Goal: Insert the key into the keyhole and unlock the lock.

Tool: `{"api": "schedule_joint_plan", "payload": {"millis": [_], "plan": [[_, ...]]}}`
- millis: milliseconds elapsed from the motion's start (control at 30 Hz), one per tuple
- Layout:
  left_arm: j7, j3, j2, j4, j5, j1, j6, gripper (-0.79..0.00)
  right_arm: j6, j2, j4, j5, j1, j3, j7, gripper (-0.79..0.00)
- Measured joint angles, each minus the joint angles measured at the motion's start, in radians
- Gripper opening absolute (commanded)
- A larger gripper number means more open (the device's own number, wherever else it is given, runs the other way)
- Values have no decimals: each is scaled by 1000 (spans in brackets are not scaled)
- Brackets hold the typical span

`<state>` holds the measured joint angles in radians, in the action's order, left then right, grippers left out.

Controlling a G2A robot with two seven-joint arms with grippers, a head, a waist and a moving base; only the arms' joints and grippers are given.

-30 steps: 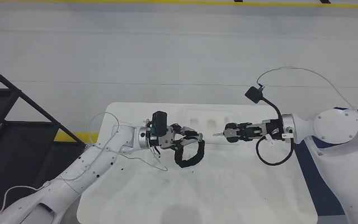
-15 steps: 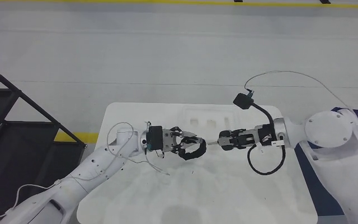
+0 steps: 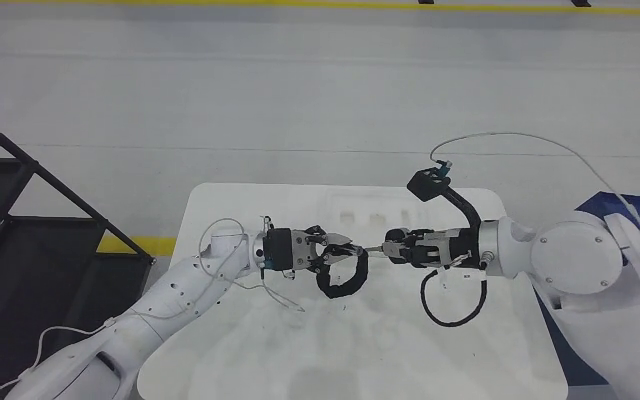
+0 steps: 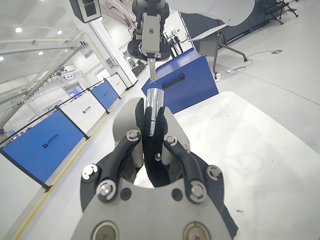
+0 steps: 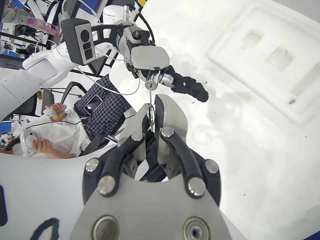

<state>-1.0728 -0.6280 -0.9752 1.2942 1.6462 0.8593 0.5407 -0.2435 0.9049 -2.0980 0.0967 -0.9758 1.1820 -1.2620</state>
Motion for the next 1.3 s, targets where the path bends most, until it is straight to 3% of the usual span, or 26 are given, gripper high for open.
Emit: {"api": "schedule_joint_plan", "payload": {"millis": [1300], "plan": [[9,-64,-34,-4,-8,49,49,-785,-18,-2,-13,49,-19,-39,80,-785]]}}
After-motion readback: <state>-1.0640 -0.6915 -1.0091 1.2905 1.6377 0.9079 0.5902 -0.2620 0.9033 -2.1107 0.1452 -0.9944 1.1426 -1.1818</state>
